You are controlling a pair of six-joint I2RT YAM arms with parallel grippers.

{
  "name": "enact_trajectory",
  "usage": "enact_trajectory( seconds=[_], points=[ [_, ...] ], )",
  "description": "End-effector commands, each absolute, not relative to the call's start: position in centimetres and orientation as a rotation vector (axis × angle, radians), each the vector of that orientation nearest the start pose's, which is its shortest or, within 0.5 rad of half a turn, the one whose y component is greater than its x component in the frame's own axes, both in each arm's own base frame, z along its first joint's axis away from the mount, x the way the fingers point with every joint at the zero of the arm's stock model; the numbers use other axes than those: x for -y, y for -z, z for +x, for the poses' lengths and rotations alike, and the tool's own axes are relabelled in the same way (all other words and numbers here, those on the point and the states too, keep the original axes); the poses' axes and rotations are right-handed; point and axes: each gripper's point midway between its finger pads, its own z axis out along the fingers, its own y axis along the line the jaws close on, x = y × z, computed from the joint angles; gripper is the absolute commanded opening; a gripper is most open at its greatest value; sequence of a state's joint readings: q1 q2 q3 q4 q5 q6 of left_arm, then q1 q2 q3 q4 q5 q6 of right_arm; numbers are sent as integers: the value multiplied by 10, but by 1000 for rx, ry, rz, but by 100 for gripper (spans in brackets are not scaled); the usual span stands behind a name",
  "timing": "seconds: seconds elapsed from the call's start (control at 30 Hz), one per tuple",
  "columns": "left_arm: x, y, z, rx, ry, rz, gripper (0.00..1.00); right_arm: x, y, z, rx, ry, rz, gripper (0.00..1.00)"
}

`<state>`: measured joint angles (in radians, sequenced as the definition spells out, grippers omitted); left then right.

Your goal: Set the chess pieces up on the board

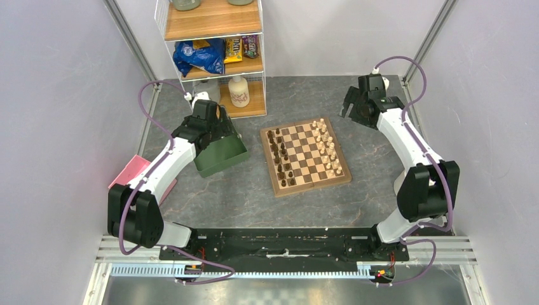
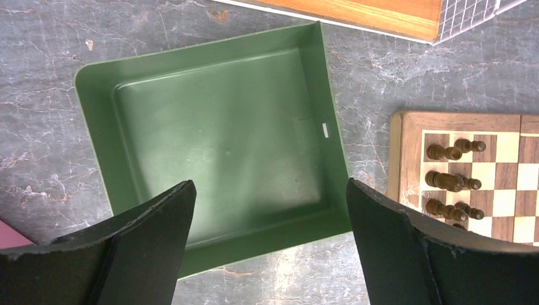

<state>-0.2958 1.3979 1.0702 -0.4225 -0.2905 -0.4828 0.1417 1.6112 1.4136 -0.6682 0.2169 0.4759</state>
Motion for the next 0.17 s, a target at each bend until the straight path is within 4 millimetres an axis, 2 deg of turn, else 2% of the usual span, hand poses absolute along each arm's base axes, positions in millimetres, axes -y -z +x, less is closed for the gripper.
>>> enact_trajectory(
  seconds=[0.0,0.13],
  points=[
    [74,-194,387,-2136,68,-420,95,-39,-199,430,-2262,-25,430,97],
    [69,-200,386,-2110,56,-438,95,-35,-210,432,-2217,-12,435,97]
  ],
)
